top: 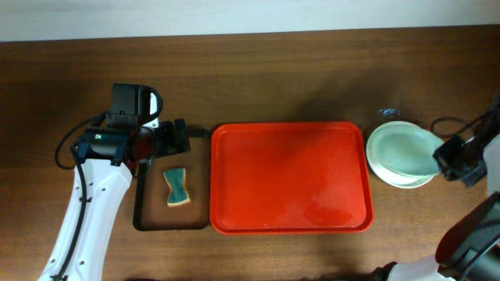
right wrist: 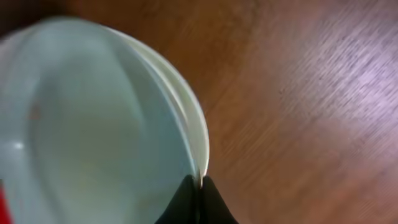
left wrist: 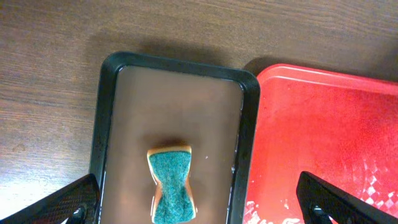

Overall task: Clean dirty plates on tray and stack at the side
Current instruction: 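Place the pale-green plate on top of the plate stack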

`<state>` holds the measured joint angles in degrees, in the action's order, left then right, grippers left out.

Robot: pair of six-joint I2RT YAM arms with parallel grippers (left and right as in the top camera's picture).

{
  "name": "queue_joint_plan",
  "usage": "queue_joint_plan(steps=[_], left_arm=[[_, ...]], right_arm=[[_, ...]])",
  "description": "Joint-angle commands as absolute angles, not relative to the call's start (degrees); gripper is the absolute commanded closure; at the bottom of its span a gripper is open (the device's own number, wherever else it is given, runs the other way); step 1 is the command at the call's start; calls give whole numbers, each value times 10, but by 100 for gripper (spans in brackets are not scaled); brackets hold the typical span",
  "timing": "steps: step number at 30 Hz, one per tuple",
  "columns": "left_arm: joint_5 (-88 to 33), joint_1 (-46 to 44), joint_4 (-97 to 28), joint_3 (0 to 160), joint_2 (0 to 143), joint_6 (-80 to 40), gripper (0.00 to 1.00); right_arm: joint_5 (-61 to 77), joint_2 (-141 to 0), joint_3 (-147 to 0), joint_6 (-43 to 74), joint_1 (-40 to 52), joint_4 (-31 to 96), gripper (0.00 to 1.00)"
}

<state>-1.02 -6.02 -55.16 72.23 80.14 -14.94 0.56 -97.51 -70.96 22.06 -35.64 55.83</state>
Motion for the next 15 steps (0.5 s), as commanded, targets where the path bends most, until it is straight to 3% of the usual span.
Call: queue_joint_plan(steps=[1,2,3,4,6,8,10,13,15], left_arm=[[-6,-59,-552,726,801,-145,1],[-6,-59,-552,726,801,-145,1],[-6,-59,-552,726,801,-145,1],[-6,-59,-552,726,801,-145,1],[-6,-59,-552,726,801,-145,1],[-6,-59,-552,726,801,-145,1],[-6,-59,-552,726,801,-145,1],[-6,-59,-552,726,801,-145,1],[-6,-59,-552,726,801,-145,1]], right_arm=[[42,-972,-664,218,-366,510,96],[48,-972,-664,218,-364,507,90],[48,-972,-664,218,-363,507,44],[49,-972,-664,211,-363,511,6],[138,-972,-664,128,-361,516,5],[165,-972,-664,69,-321,515,12],[165,-972,-664,3,-232,500,14],[144,-972,-664,-28,-109,493,1],[144,-972,-664,-28,-72,492,1]])
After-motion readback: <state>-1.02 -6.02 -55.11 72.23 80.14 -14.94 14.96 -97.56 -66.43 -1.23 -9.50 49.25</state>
